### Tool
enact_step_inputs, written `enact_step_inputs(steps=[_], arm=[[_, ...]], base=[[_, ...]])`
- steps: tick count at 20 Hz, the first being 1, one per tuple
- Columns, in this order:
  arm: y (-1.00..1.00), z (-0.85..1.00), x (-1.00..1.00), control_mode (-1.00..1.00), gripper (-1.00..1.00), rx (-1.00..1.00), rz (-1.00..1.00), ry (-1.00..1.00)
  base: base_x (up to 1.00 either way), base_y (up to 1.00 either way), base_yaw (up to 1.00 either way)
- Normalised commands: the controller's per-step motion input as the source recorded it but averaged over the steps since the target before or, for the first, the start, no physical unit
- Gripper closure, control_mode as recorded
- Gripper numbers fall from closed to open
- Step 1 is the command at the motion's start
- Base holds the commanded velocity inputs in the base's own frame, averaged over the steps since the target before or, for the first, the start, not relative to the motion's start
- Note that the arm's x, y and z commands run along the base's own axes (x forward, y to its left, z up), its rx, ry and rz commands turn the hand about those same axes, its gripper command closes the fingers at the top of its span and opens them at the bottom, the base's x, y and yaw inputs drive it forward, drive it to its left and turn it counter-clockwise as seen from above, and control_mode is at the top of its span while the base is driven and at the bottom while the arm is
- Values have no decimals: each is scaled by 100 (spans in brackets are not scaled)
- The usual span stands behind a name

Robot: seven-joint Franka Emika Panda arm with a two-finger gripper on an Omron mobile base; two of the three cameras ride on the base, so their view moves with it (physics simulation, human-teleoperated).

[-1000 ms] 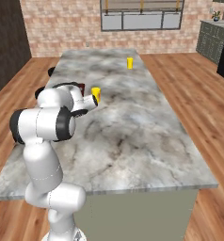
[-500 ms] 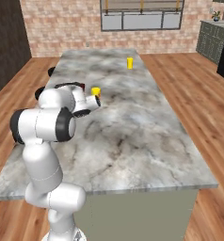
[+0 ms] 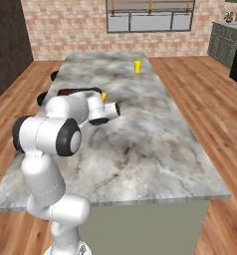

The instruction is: Place the drinks on the dining counter in a tight cluster.

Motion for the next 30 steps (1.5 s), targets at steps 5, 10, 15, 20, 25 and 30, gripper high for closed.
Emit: enact_step_inputs(steps=[5,10,15,20,25,30], arm=[[-41,70,0,-100,-100,-11,-16,16],[-14,79,0,-100,-100,-28,-20,37],[-13,12,-11,-100,-100,-30,-27,35],[-20,0,-59,-100,-100,-19,-37,7],[-47,2,-90,-100,-100,-1,-27,-1],[-9,46,-78,-100,-100,-15,-12,-7]], base=[[0,0,0],[0,0,0],[0,0,0],[0,0,0],[0,0,0],[0,0,0]])
